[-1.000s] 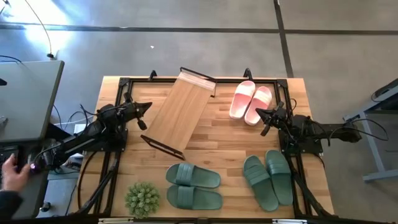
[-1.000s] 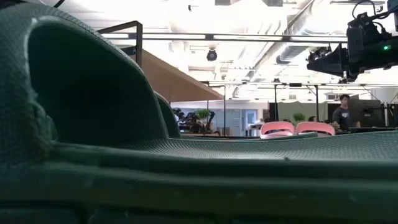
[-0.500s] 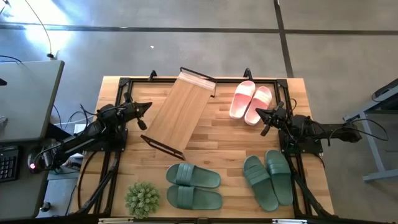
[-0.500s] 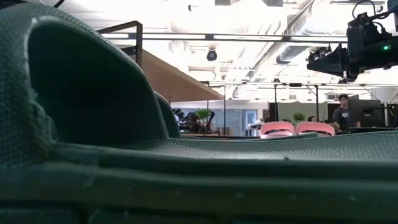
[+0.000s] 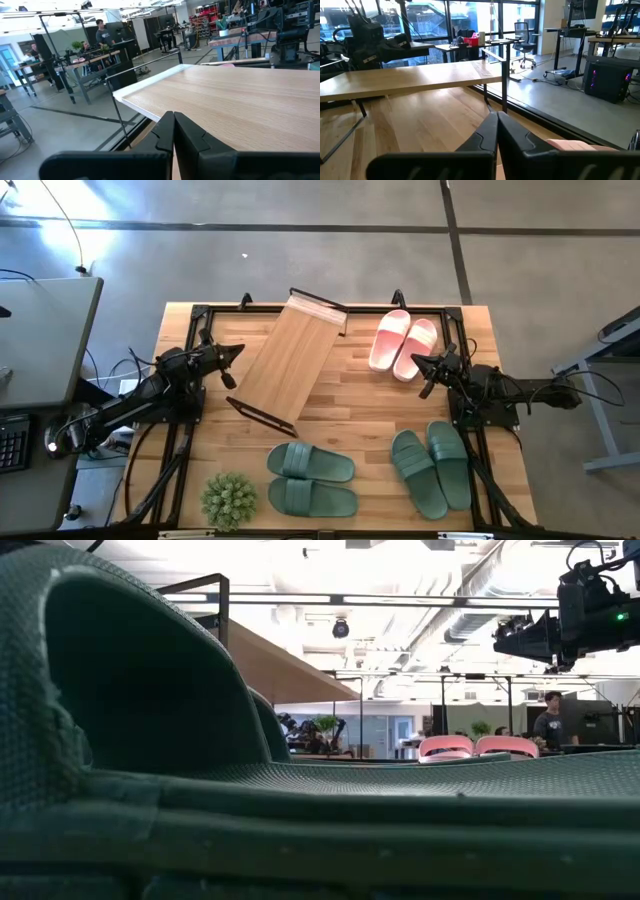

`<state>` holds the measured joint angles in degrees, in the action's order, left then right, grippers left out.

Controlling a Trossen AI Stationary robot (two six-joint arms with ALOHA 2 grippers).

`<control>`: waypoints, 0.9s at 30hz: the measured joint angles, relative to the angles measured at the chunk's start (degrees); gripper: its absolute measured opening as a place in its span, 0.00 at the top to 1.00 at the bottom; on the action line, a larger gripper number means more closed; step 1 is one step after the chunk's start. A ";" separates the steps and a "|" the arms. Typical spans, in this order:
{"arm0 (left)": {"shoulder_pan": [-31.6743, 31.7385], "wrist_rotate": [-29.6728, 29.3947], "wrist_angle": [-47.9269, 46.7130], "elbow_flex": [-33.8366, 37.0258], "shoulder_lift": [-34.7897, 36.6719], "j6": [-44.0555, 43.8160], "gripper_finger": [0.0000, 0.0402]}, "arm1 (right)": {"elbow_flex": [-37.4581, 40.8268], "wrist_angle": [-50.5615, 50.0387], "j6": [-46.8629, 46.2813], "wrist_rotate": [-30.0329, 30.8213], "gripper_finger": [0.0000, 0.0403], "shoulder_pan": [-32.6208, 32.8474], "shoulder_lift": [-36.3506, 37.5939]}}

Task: Pick and place slides into the shelf

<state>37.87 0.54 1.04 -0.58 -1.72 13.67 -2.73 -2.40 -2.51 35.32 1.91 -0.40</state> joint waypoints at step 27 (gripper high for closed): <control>0.00 7.87 10.72 0.00 -0.04 -30.54 1.00 | 0.01 11.39 -14.70 -0.69 1.00 0.00 0.00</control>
<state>37.87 8.40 11.76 -0.58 -1.76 -16.87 -2.72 8.99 -17.21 34.63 1.91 -0.40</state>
